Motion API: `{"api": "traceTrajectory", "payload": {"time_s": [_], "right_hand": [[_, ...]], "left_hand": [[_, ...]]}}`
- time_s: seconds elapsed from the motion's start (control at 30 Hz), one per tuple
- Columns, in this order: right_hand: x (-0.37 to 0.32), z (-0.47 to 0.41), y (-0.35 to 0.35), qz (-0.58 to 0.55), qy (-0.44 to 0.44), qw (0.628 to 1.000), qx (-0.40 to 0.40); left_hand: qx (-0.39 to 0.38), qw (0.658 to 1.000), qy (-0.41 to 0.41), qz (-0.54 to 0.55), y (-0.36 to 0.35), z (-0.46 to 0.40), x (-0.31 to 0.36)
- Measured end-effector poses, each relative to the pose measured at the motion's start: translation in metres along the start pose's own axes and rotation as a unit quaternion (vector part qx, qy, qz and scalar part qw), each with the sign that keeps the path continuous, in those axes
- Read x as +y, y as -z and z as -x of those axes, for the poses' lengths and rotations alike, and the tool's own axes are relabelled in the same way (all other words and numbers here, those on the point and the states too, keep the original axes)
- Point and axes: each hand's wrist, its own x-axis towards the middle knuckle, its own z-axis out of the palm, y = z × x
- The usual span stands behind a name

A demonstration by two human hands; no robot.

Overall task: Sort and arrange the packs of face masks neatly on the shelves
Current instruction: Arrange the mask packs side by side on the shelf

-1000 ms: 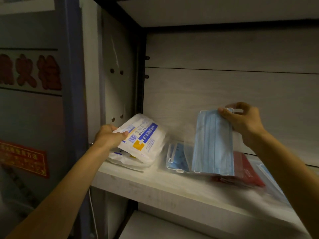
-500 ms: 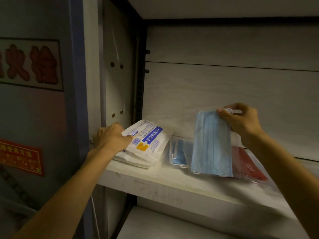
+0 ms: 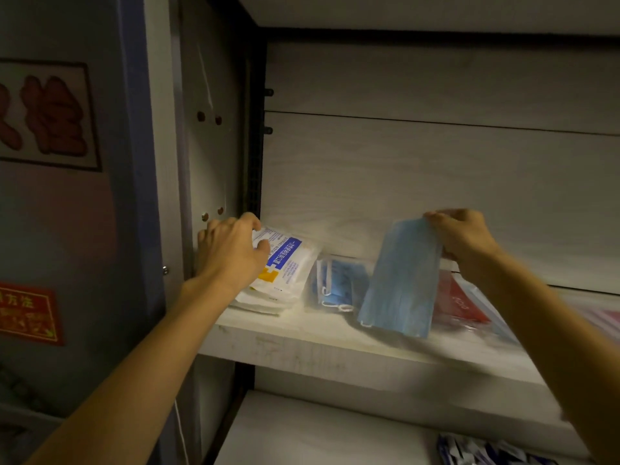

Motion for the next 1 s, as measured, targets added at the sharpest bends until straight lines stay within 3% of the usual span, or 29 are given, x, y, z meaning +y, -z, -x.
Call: {"api": "traceTrajectory", "payload": {"time_s": [0.33, 0.53, 0.7, 1.0], "right_hand": [[0.007, 0.043, 0.033, 0.004, -0.044, 0.999, -0.007], [0.000, 0.062, 0.073, -0.023, -0.054, 0.997, 0.052], [0.002, 0.075, 0.119, -0.029, -0.049, 0.990, 0.129], [0.017, 0.107, 0.248, -0.015, -0.046, 0.986, 0.161]], "left_hand": [[0.015, 0.990, -0.097, 0.104, -0.012, 0.014, 0.033], [0.000, 0.981, -0.133, 0.140, -0.018, 0.027, 0.062], [-0.007, 0.974, -0.168, 0.150, -0.020, 0.040, 0.103], [-0.014, 0.961, -0.226, 0.156, -0.034, 0.089, 0.218]]}}
